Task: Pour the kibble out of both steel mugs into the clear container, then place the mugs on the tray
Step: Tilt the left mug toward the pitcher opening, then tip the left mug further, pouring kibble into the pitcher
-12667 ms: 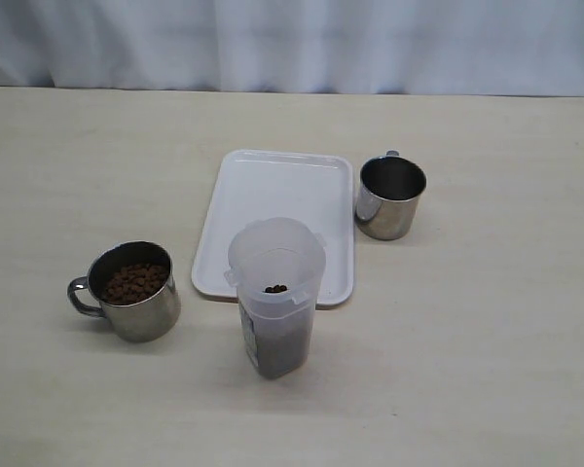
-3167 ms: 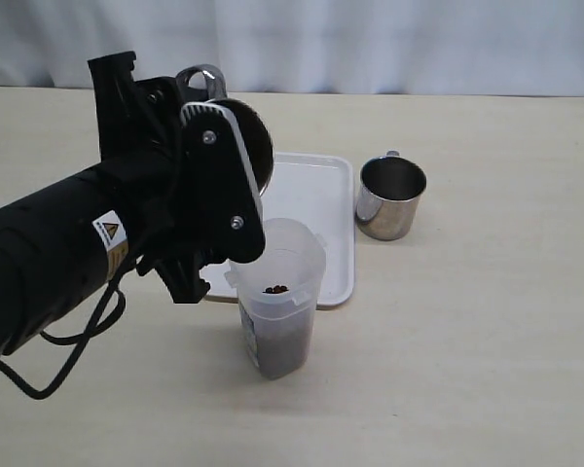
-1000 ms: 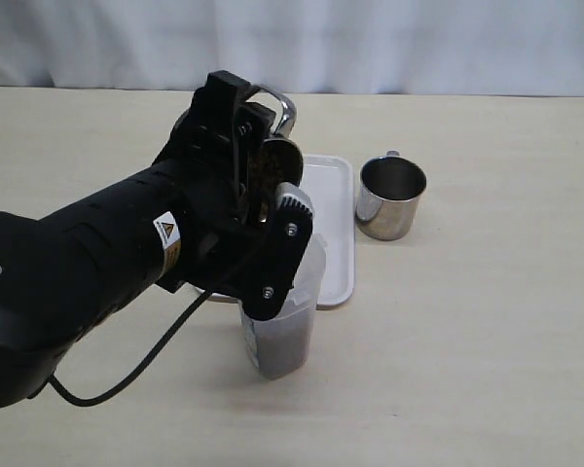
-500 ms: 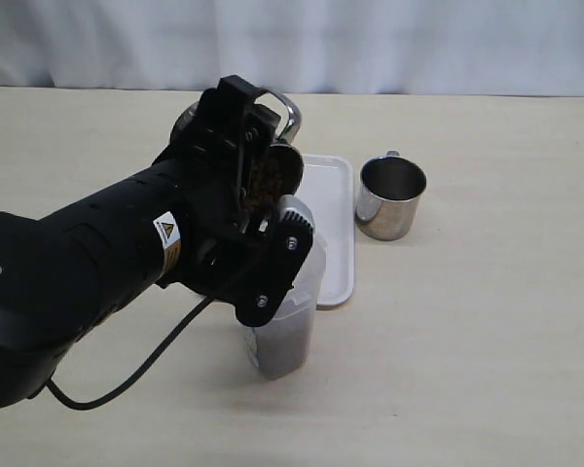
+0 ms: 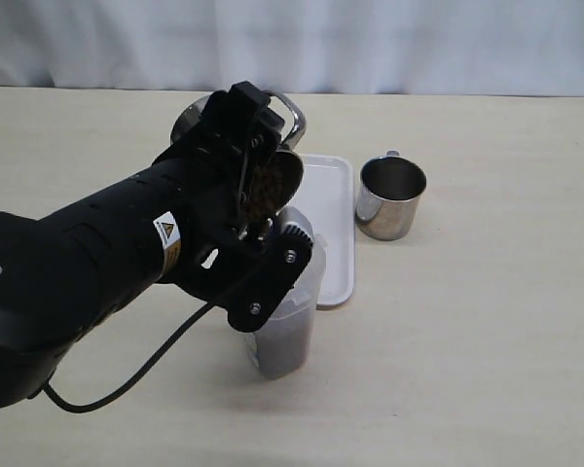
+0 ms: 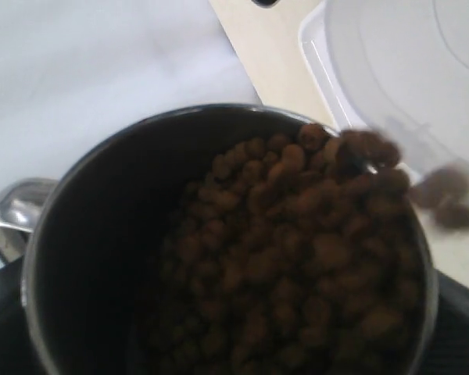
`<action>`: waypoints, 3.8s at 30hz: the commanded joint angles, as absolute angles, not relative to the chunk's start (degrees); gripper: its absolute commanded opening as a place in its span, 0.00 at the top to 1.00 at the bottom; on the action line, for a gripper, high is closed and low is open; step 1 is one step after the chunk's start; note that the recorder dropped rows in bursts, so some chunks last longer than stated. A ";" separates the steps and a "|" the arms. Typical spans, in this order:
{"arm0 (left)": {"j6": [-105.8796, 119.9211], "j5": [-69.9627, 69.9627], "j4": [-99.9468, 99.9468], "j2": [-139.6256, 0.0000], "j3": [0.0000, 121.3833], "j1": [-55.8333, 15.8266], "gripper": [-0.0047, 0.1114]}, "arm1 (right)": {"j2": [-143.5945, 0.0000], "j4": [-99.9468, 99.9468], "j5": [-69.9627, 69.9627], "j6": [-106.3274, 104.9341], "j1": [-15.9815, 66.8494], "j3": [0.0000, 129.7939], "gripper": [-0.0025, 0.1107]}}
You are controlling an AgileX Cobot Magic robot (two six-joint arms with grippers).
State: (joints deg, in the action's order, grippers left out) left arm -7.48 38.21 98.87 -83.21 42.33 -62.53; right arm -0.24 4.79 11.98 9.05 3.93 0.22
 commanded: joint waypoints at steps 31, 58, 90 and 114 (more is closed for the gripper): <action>0.61 36.25 99.95 -82.98 44.86 -62.72 0.96 | 0.00 5.12 12.08 9.09 4.16 0.00 0.94; 16.90 39.25 99.95 -82.98 45.12 -62.72 0.96 | 0.00 5.12 12.08 9.09 4.16 0.00 0.94; 22.98 44.54 99.95 -82.98 45.48 -68.87 0.96 | 0.00 5.12 12.08 9.09 4.16 0.00 0.94; 30.38 59.31 99.95 -88.35 45.48 -78.71 0.96 | 0.00 5.12 12.08 9.09 4.16 0.00 0.94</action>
